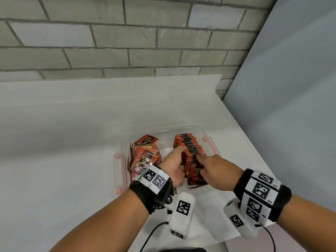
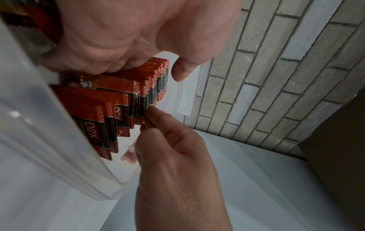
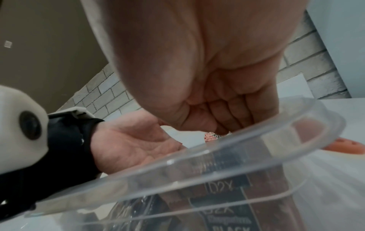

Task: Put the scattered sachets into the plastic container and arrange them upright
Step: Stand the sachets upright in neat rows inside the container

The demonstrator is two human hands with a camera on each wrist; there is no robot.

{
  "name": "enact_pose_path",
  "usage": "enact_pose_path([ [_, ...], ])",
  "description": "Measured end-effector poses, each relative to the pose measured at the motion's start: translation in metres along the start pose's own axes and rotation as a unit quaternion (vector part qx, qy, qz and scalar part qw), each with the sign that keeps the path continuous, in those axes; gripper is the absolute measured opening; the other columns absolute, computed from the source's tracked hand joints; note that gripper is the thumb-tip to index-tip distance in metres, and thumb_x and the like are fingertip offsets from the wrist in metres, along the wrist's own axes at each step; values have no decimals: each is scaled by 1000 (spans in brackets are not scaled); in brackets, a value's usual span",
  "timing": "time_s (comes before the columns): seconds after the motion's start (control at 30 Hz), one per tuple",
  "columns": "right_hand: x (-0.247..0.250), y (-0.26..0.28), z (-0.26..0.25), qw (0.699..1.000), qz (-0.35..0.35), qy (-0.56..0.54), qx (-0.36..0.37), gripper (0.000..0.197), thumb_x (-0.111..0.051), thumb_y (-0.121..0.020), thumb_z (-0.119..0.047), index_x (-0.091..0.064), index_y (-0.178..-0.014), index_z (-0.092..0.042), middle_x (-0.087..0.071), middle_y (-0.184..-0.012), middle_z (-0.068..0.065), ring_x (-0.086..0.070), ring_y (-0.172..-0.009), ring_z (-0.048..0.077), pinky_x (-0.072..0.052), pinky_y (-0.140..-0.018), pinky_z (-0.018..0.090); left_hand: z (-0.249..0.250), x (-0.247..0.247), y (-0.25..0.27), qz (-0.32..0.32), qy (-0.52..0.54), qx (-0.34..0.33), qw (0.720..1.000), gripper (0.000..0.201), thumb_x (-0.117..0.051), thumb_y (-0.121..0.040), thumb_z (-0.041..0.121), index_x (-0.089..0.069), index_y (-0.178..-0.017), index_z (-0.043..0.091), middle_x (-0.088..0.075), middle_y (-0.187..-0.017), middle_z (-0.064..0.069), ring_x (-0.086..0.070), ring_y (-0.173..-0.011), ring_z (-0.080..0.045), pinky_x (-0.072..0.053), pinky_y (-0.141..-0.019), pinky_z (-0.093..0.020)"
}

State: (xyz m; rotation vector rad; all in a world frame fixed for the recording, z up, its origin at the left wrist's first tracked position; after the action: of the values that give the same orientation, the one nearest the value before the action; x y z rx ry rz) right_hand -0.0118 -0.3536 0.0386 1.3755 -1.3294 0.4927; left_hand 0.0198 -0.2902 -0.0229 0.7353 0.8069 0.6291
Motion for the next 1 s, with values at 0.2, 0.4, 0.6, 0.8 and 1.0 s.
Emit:
enact_pose_path([
  [0.2,5,-6,-1,1000,10,-17,-2,17,-39,-94,-9,-52,-104,-3,-51,-82,1,-44,-61,12,-33,-52,18,2,-3,10,0,-18,1,1000,49,-43,-98,41,-49,-133,8,-58,-122,-15,-56,-110,-29,-38,-66,-32],
  [0.4,-1,-10,-4,1000,-13,13,12,19,-40,-95,-9,-51,-109,-3,-50,-90,3,-45,-68,17,-30,-52,17,2,-4,11,2,-4,-5,1000,53,-44,-97,44,-49,-134,8,-61,-116,-12,-59,-102,-25,-42,-62,-32],
  [0.6,7,-11,-7,1000,3,8,14,20,-42,-94,-11,-51,-110,-3,-50,-85,0,-47,-68,16,-31,-51,15,7,-2,9,8,14,-26,1000,39,-44,-97,42,-60,-113,10,-63,-85,-7,-60,-70,-17,-46,-39,-20],
  [0.8,18,-15,-8,999,26,-19,4,22,-42,-94,-8,-49,-115,-3,-45,-80,-4,-42,-64,9,-27,-51,13,17,4,1,19,40,-73,996,32,-47,-97,38,-63,-91,11,-67,-77,-6,-61,-73,-18,-46,-51,-25],
  [1.0,8,-25,-8,1000,-14,18,3,22,-42,-96,-13,-48,-115,-6,-55,-103,8,-44,-75,15,-33,-64,22,26,-4,-4,7,86,-90,992,37,-44,-97,40,-66,-94,10,-67,-80,-5,-65,-63,-15,-51,-49,-19],
])
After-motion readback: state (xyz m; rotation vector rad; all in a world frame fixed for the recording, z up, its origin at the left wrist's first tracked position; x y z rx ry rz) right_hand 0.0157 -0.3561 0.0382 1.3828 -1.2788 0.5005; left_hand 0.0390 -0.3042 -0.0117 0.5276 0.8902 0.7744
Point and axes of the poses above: each hand's wrist, its own y-axis away from the middle knuckle, its own x-axis out of the back of the hand, z = x × y, the point moved 10 cm from there along -y, towards the middle knuckle
